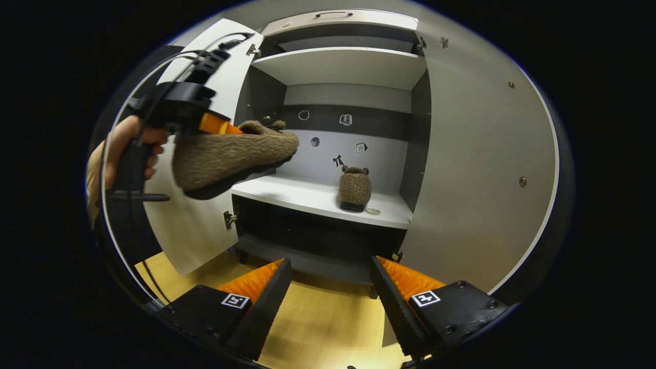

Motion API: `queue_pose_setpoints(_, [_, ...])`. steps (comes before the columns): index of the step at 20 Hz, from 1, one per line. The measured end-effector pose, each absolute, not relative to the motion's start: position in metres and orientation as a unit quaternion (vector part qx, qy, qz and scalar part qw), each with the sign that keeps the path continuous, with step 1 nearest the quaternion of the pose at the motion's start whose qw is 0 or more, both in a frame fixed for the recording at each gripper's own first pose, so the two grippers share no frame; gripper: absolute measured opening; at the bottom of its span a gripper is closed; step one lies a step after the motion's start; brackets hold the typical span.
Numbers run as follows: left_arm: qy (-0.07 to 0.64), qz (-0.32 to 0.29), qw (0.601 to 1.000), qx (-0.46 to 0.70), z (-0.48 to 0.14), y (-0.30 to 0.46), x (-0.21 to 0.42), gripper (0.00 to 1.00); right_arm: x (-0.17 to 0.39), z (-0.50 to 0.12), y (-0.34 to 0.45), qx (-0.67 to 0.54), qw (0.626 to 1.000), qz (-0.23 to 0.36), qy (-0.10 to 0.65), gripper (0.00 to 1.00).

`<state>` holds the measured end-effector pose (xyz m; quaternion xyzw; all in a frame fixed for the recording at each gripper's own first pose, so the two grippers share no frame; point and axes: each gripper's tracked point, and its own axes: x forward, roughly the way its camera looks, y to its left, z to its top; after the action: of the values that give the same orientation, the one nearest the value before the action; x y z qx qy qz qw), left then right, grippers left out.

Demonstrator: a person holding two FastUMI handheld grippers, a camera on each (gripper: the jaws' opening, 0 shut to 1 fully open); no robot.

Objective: Grab one shoe with the right hand and put it into the shoe cabinet, grab the other shoe with the left hand and put it into the shoe cabinet; then close the right door with the right hand and the left door with the left hand.

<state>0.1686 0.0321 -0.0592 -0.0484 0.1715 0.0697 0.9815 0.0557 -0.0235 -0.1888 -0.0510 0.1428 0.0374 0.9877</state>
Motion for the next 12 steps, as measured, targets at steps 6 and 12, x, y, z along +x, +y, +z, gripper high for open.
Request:
queue_pose_setpoints(6, [0.187,0.082,0.978,-0.042,-0.075,0.059,0.254,0.05,0.059,-0.184,-0.037,-0.066,0.986,0.038,0.151,0.98])
queue_pose_setpoints(12, [0.215,0.105,0.97,-0.042,-0.11,0.084,0.325,0.05,0.058,-0.181,-0.051,-0.069,0.985,0.028,0.158,0.98])
